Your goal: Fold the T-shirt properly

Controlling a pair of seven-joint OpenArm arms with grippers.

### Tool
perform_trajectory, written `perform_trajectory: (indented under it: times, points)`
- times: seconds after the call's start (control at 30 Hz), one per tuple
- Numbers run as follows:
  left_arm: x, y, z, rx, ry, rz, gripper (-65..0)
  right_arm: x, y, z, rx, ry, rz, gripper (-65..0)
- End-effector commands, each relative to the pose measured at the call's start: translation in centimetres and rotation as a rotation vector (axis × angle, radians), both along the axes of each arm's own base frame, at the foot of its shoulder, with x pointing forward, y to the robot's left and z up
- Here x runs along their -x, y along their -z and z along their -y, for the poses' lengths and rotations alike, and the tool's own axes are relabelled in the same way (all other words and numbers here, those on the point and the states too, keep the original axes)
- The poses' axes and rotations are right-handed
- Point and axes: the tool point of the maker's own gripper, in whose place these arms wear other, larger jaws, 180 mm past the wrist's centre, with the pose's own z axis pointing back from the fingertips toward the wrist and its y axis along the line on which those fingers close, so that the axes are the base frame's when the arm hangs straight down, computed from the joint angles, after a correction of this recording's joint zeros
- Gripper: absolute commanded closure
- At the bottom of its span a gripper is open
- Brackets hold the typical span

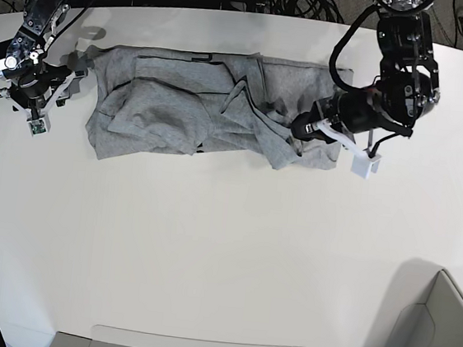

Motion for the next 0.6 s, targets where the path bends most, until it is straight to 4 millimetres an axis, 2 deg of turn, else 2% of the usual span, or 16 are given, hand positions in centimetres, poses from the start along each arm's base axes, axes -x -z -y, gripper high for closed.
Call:
perform_trajectory:
  times: [0.0, 0.1, 0.2, 0.33, 0.47, 0.57]
  points:
    - [0.2, -0.1, 0.6, 0.048, -0.012, -0.056, 0.0, -0.9, -1.1, 0.2, 0.012, -0.023, 0.036, -27.9]
    - [1.1, 2.0, 1.7, 0.068, -0.024, -0.180, 0.0, -0.9, -1.2, 0.2, 0.011, -0.023, 0.038, -27.9]
    - [0.9, 3.3, 2.4, 0.034, -0.029, -0.242, 0.0, -0.9, -1.2, 0.2, 0.012, -0.023, 0.039, -27.9]
    - [1.1, 4.9, 2.1, -0.042, -0.053, -0.293, 0.0, -0.9, -1.3, 0.2, 0.013, -0.024, 0.041, -27.9]
    - [1.1, 4.9, 2.6, -0.046, -0.044, -0.290, 0.0, -0.9, -1.3, 0.3, 0.013, -0.021, 0.041, -27.9]
    - [-0.2, 4.2, 3.4, -0.030, -0.057, -0.247, 0.0, -0.8, -1.2, 0.3, 0.013, -0.021, 0.040, -27.9]
